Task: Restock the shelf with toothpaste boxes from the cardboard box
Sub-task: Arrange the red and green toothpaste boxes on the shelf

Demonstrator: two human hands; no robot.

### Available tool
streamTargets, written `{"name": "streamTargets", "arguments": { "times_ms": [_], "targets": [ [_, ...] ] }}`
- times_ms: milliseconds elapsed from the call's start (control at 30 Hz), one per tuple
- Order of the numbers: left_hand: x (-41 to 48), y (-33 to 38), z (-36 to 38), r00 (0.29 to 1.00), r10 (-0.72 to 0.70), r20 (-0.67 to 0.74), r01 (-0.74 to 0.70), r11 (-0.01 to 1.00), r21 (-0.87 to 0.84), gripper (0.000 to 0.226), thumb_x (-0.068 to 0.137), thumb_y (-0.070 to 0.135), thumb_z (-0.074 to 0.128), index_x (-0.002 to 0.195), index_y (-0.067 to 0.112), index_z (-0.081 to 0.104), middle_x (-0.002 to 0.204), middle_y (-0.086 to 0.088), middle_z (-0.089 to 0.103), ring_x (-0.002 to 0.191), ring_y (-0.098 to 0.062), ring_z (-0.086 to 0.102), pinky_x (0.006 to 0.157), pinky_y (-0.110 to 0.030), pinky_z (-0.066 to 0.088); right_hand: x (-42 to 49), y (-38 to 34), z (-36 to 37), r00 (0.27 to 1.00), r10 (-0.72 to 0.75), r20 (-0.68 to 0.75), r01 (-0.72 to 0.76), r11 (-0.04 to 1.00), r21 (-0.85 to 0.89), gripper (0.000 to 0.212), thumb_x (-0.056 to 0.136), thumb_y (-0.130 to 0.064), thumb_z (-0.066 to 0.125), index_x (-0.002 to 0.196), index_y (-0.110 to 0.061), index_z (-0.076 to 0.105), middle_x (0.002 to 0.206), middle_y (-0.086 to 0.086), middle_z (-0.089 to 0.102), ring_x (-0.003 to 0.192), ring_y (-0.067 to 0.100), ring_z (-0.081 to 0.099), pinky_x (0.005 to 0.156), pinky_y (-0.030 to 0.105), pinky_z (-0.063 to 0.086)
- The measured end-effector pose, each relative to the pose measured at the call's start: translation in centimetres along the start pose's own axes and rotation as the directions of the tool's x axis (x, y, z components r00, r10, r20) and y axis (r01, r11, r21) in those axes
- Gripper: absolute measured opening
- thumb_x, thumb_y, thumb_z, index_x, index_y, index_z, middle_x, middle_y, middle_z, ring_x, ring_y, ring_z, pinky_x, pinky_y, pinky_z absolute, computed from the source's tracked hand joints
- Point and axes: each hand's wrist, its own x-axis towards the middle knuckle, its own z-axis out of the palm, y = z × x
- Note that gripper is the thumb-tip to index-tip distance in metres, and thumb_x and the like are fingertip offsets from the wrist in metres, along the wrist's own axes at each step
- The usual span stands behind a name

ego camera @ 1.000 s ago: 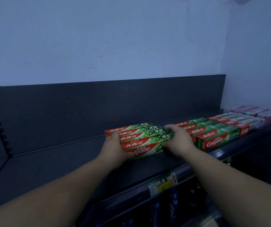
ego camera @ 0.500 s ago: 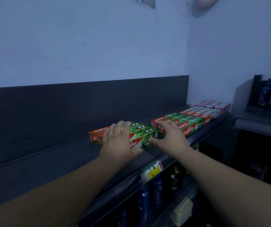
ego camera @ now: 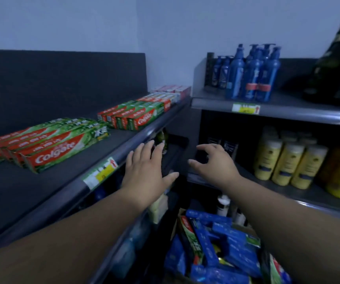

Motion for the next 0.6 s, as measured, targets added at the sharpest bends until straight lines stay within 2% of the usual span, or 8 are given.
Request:
{"name": "streamTargets", "arguments": {
  "times_ms": [133,267,467,600],
  "targets": [
    [-0.1,4.0,5.7,0.994,0.034,0.100,-0.030,0.999,-0.033,0.081,0.089,0.065,0.042,0.152,0.027,0.007,0.160,0.002,0.004,0.147,-0.020,0.000,0.120,-0.042,0.007,-2.1,8.0,-0.4,0.988,0.150,0.041,-0.150,0.989,-0.015,0.057,0.087,-0.052,0.062,0.137,-0.029,0.049,0.143,-0.001,0.041,0.130,0.023,0.043,0.104,0.036,0.041],
    [0.1,8.2,12.3,0.969,0.045,0.241,-0.033,0.998,-0.052,0.081,0.090,0.065,0.041,0.152,0.026,0.007,0.160,0.001,0.003,0.147,-0.020,0.001,0.120,-0.040,0.007,-4.2,16.3,-0.7,0.949,0.300,0.093,-0.298,0.954,-0.037,0.054,0.091,-0.046,0.061,0.138,-0.023,0.049,0.141,0.005,0.042,0.121,0.025,0.050,0.099,0.034,0.040],
    [-0.3,13.1,20.1,0.949,0.050,0.310,-0.049,0.999,-0.012,0.082,0.089,0.063,0.045,0.152,0.021,0.013,0.159,-0.005,0.012,0.146,-0.023,0.010,0.118,-0.039,0.013,-6.6,27.1,-0.1,0.877,0.464,0.127,-0.457,0.886,-0.081,0.050,0.090,-0.041,0.062,0.134,-0.020,0.054,0.134,0.012,0.050,0.111,0.027,0.056,0.093,0.030,0.042],
    [-0.1,15.9,24.8,0.929,0.033,0.369,-0.027,0.999,-0.020,0.081,0.090,0.062,0.045,0.152,0.021,0.014,0.159,-0.005,0.011,0.145,-0.024,0.011,0.118,-0.040,0.013,-7.3,32.7,1.9,0.823,0.534,0.193,-0.528,0.845,-0.086,0.053,0.091,-0.041,0.060,0.138,-0.020,0.050,0.143,0.010,0.045,0.121,0.029,0.052,0.090,0.030,0.041]
  ]
}}
